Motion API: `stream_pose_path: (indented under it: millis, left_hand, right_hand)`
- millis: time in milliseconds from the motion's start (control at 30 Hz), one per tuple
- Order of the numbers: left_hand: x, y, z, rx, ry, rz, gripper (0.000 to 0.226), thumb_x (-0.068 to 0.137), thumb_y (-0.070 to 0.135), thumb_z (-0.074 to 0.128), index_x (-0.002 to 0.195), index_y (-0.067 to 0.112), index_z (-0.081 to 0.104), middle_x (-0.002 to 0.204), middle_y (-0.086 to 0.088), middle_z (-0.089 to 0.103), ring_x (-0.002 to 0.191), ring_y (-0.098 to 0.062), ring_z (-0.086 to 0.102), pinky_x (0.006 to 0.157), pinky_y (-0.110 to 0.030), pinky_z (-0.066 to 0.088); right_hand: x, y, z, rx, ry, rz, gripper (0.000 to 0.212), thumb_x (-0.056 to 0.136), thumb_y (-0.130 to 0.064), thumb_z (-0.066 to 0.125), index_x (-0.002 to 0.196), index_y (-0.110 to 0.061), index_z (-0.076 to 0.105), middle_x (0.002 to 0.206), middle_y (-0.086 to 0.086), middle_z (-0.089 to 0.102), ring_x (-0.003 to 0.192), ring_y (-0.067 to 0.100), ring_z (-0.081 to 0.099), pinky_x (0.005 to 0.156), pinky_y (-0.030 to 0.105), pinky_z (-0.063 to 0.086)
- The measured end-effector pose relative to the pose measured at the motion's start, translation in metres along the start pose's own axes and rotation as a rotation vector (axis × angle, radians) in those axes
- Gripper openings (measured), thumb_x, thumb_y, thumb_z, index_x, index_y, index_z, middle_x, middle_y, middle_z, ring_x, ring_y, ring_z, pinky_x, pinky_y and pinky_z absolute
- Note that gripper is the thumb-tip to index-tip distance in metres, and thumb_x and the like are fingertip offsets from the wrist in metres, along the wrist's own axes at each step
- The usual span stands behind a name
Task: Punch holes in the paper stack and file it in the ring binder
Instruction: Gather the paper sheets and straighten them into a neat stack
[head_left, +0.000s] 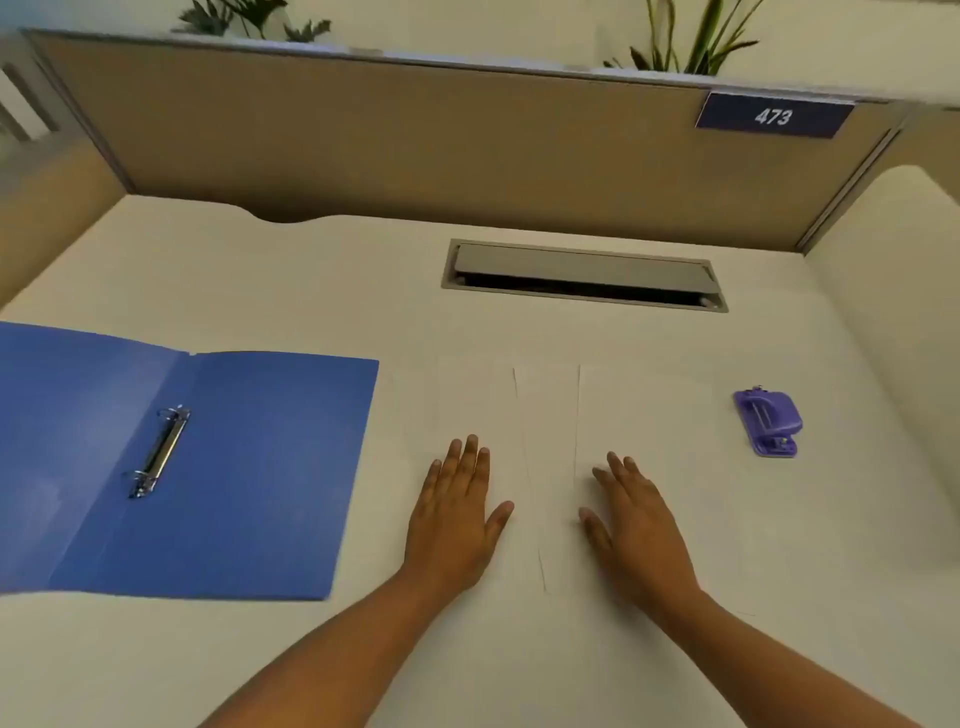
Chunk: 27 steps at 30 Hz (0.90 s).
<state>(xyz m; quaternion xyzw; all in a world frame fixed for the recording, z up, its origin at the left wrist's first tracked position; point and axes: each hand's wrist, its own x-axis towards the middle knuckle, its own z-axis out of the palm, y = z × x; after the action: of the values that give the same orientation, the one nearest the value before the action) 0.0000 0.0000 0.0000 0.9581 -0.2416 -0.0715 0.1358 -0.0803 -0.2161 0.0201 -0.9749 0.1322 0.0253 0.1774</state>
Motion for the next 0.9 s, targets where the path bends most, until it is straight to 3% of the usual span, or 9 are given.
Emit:
stream_pose_path:
  millis: [267, 367, 400, 467, 533, 600, 700, 767, 900]
  left_hand:
    - [-0.011, -0.006, 0.013, -0.037, 0.010, -0.029, 0.077, 0.089, 0.064, -0.001, 0.149, 0.018, -0.014, 0.160, 0.002, -0.017, 0.148, -0.015, -0.017, 0.119, -0.030, -0.014]
    - [-0.011, -0.002, 0.006, -0.088, 0.051, -0.003, 0.076, 0.090, 0.064, 0.001, 0.150, 0.019, -0.011, 0.159, 0.005, -0.017, 0.148, -0.014, -0.015, 0.119, -0.031, -0.009]
    - [-0.013, 0.004, 0.000, -0.143, 0.073, 0.018, 0.076, 0.091, 0.064, 0.004, 0.152, 0.019, -0.003, 0.160, 0.006, -0.009, 0.149, -0.013, -0.009, 0.121, -0.032, -0.003]
    - [-0.019, 0.021, -0.013, -0.355, 0.165, 0.038, 0.074, 0.093, 0.066, 0.012, 0.148, 0.022, 0.032, 0.155, 0.009, 0.031, 0.144, -0.012, 0.026, 0.118, -0.034, 0.025]
    - [-0.024, 0.044, -0.023, -0.568, 0.200, -0.009, 0.063, 0.092, 0.067, 0.022, 0.126, 0.026, 0.055, 0.123, 0.015, 0.060, 0.114, -0.005, 0.054, 0.096, -0.030, 0.048]
    - [-0.021, 0.070, -0.025, -0.676, 0.134, -0.099, 0.045, 0.093, 0.060, 0.037, 0.119, 0.027, 0.055, 0.110, 0.018, 0.061, 0.101, -0.002, 0.057, 0.084, -0.025, 0.052]
    - [-0.006, 0.097, -0.016, -0.724, -0.041, -0.289, 0.050, 0.093, 0.047, 0.052, 0.134, 0.021, 0.044, 0.128, 0.009, 0.054, 0.119, -0.012, 0.053, 0.096, -0.025, 0.046]
    - [0.002, 0.112, -0.010, -0.697, -0.091, -0.368, 0.063, 0.091, 0.046, 0.054, 0.142, 0.015, 0.035, 0.140, 0.002, 0.047, 0.128, -0.017, 0.047, 0.104, -0.029, 0.042]
    - [0.010, 0.133, -0.004, -0.704, -0.112, -0.509, 0.074, 0.087, 0.045, 0.061, 0.145, 0.011, 0.030, 0.142, -0.002, 0.044, 0.130, -0.021, 0.045, 0.105, -0.032, 0.041]
  right_hand:
    - [-0.012, -0.002, 0.014, -0.007, -0.007, 0.020, 0.059, 0.099, -0.048, 0.036, 0.152, -0.022, 0.031, 0.163, -0.004, 0.020, 0.151, 0.014, 0.011, 0.121, 0.029, 0.005]
    - [-0.011, -0.005, 0.010, 0.035, -0.018, 0.024, 0.059, 0.099, -0.050, 0.037, 0.151, -0.023, 0.031, 0.162, -0.005, 0.020, 0.151, 0.013, 0.011, 0.121, 0.029, 0.005]
    - [-0.009, -0.006, 0.007, 0.066, 0.000, 0.036, 0.058, 0.098, -0.049, 0.040, 0.149, -0.023, 0.036, 0.161, -0.005, 0.026, 0.150, 0.014, 0.015, 0.121, 0.030, 0.008]
    - [-0.009, -0.001, -0.005, 0.130, 0.103, 0.108, 0.048, 0.097, -0.045, 0.047, 0.138, -0.021, 0.052, 0.152, -0.002, 0.044, 0.144, 0.017, 0.033, 0.119, 0.033, 0.022]
    - [-0.011, 0.009, -0.019, 0.204, 0.243, 0.246, 0.036, 0.094, -0.038, 0.055, 0.122, -0.017, 0.064, 0.136, 0.004, 0.059, 0.129, 0.022, 0.050, 0.107, 0.035, 0.038]
    - [-0.014, 0.029, -0.033, 0.209, 0.309, 0.447, 0.037, 0.090, -0.034, 0.062, 0.119, -0.012, 0.064, 0.129, 0.010, 0.062, 0.119, 0.030, 0.055, 0.098, 0.039, 0.044]
    - [-0.014, 0.057, -0.048, 0.169, 0.147, 0.729, 0.063, 0.085, -0.043, 0.063, 0.132, -0.003, 0.054, 0.132, 0.021, 0.056, 0.120, 0.039, 0.053, 0.098, 0.045, 0.045]
    - [-0.012, 0.067, -0.053, 0.152, 0.061, 0.776, 0.069, 0.084, -0.049, 0.062, 0.132, -0.001, 0.051, 0.130, 0.020, 0.057, 0.117, 0.039, 0.055, 0.093, 0.044, 0.046]
    - [-0.008, 0.077, -0.063, 0.223, -0.020, 0.768, 0.069, 0.082, -0.051, 0.064, 0.131, -0.004, 0.049, 0.123, 0.015, 0.061, 0.110, 0.036, 0.060, 0.079, 0.038, 0.046]
